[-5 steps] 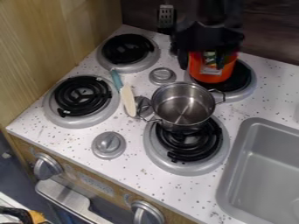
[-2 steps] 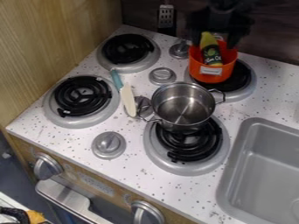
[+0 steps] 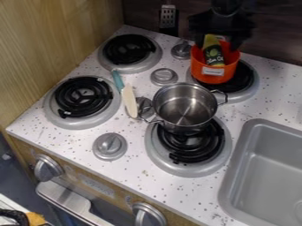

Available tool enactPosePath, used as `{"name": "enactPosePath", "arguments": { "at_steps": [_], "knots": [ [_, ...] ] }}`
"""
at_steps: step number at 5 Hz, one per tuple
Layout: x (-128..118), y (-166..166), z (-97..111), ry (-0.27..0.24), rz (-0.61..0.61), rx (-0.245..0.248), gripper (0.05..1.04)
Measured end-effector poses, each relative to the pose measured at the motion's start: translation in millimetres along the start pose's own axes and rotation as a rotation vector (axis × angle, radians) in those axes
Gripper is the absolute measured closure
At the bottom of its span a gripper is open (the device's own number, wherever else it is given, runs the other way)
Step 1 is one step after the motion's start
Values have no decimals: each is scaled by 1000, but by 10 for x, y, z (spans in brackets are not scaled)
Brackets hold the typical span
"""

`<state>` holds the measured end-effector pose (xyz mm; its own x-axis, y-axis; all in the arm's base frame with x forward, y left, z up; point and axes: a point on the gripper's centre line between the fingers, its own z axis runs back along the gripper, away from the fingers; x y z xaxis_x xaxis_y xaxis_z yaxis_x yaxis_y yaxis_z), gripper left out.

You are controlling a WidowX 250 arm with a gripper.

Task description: Put the yellow bottle in the middle of the lower burners

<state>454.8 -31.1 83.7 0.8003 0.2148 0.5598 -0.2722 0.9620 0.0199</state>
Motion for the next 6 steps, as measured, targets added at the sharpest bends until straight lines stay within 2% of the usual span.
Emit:
{"name": "enactPosePath", "arguments": {
  "at_steps": [2, 5, 6],
  "knots": [
    [37, 29, -71, -31, 21, -12, 83],
    [-67, -5, -155, 24, 63, -47, 83],
    [-121, 31, -195, 42, 103, -42, 83]
  ]
}}
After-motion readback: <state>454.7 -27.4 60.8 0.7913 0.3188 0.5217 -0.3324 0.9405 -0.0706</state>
